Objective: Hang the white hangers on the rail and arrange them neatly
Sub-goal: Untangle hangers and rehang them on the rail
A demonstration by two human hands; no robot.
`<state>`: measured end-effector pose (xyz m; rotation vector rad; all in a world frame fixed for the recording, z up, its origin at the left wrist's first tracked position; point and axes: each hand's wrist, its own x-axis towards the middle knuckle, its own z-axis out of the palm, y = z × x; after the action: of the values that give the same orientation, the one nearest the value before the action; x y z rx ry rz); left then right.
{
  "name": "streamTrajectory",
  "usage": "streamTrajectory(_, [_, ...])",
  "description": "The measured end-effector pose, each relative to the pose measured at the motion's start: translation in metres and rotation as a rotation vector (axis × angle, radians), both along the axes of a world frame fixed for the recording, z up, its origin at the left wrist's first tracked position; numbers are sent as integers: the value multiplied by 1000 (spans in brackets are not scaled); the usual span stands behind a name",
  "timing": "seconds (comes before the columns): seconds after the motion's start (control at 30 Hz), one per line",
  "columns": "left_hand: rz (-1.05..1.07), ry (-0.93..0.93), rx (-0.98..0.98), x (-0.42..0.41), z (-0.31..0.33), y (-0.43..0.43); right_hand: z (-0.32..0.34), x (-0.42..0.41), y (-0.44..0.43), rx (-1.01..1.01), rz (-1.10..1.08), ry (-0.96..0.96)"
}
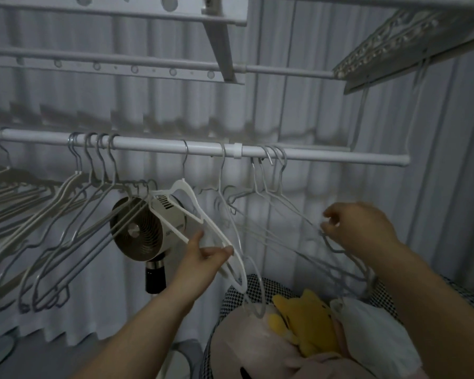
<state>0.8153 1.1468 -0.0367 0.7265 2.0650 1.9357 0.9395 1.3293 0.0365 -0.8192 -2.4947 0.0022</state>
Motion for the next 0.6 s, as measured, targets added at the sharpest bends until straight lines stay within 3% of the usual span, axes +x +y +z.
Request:
streamTrajectory(0.1, [-19,14,7,6,0,1,-8,-3,-9,-219,103,-52])
streamTrajectory(0.23, [-98,64,-66,13,-5,2,-27,-10,-24,-263,213,39])
streamTrajectory(0.37, [-101,60,-110,13,-12,5,-38,-16,-39,-161,259,153])
streamTrajectory(0.5, [-73,30,-92,12,-16,4,-41,-20,-39,-111,256,128])
streamTrajectory(0.6, [-69,24,-32,13,-17,-2,-45,-23,-39,36,234,172])
